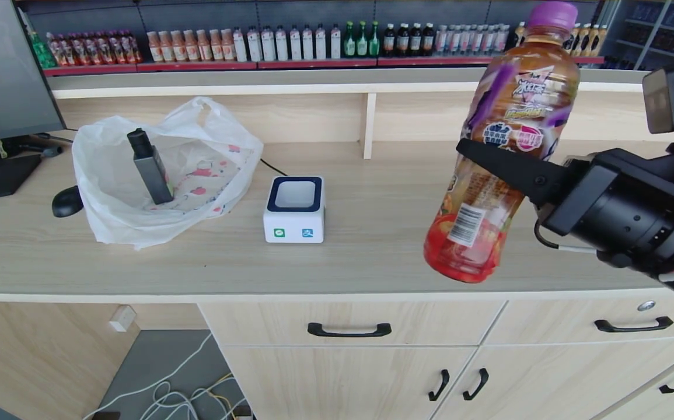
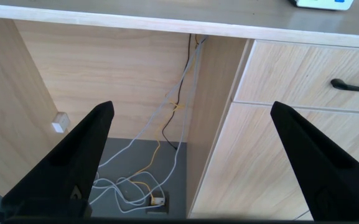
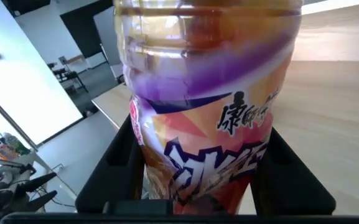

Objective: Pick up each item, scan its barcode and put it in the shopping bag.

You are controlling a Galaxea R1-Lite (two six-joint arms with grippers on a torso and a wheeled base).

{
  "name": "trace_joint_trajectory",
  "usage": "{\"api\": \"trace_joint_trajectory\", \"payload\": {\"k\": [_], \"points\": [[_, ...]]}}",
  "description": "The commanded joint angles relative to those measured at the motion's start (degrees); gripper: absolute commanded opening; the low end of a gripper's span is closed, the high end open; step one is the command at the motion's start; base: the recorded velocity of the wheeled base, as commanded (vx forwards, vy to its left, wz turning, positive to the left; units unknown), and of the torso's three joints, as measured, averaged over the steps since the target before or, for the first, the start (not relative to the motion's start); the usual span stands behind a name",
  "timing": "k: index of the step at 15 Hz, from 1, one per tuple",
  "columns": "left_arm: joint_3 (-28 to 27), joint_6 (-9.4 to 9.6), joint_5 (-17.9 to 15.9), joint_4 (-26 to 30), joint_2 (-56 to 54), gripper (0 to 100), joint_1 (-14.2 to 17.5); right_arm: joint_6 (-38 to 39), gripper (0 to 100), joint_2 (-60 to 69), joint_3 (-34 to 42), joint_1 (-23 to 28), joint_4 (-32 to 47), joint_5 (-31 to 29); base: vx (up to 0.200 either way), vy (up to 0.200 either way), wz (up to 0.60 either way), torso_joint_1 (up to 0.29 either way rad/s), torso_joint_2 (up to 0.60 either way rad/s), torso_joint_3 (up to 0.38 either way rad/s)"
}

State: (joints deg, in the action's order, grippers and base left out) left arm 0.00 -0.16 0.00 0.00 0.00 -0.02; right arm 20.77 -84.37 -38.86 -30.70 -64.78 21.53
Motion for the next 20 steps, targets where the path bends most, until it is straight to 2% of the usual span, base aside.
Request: {"api": "trace_joint_trajectory", "payload": {"k": [1,4,5,10,17,20], "points": [[0.0,-0.02,0.0,0.0,0.0,100,0.0,2.7,0,-0.8,0.1,-3.0,-1.8,0.1,0.000,0.000,0.00,0.000,0.00,0.000],[0.0,-0.02,0.0,0.0,0.0,100,-0.1,5.2,0,-4.5,0.0,-5.4,-7.9,0.4,0.000,0.000,0.00,0.000,0.00,0.000],[0.0,-0.02,0.0,0.0,0.0,100,-0.1,6.3,0,-6.6,0.3,-7.2,-11.9,3.1,0.000,0.000,0.00,0.000,0.00,0.000],[0.0,-0.02,0.0,0.0,0.0,100,0.0,9.6,0,-8.1,0.7,-9.1,-13.5,8.0,0.000,0.000,0.00,0.000,0.00,0.000],[0.0,-0.02,0.0,0.0,0.0,100,0.0,16.7,0,-8.3,2.4,-12.4,-18.3,8.4,0.000,0.000,0.00,0.000,0.00,0.000],[0.0,-0.02,0.0,0.0,0.0,100,0.0,16.8,0,-8.9,3.6,-12.7,-18.4,10.9,0.000,0.000,0.00,0.000,0.00,0.000]]}}
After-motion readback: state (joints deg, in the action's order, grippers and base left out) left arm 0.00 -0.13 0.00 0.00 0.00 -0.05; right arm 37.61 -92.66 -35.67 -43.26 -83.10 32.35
